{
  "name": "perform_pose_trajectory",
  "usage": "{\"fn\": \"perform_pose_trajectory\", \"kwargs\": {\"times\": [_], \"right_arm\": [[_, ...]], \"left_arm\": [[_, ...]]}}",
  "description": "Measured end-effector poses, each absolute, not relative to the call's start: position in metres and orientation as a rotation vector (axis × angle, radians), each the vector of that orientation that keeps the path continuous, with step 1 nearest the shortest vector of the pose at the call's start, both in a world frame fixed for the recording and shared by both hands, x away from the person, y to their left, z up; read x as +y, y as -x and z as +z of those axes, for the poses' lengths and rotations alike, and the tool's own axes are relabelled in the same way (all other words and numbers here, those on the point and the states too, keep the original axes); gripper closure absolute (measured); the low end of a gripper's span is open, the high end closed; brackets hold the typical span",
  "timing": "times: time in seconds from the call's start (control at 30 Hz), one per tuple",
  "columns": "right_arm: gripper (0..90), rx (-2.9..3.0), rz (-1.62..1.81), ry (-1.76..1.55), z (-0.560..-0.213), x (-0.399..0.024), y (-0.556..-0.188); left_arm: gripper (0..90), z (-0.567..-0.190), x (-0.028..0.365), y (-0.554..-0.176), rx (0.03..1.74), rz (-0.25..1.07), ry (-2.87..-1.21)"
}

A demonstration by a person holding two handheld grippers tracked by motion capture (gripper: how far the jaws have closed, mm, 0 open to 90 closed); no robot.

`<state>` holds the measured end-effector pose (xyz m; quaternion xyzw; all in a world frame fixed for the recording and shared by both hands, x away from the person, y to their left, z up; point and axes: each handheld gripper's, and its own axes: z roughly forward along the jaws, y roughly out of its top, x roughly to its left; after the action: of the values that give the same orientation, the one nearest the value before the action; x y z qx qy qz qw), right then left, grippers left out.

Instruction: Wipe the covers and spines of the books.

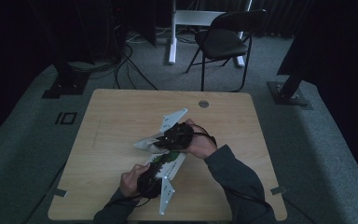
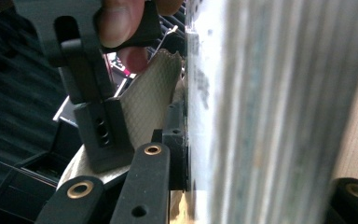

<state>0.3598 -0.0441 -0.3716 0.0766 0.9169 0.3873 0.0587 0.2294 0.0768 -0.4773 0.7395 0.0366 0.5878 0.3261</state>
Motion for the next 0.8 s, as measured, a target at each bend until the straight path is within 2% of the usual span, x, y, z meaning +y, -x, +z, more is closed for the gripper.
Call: {"fn": "perform_pose_trajectory", "kwargs": {"times": [0.8], "right_arm": [[83.2,2.84,1.252,-0.099,-0.365,-0.025,-0.336]], "left_arm": [[77.5,-0.477,0.078,-0.23,0.109,1.537,-1.933]]}}
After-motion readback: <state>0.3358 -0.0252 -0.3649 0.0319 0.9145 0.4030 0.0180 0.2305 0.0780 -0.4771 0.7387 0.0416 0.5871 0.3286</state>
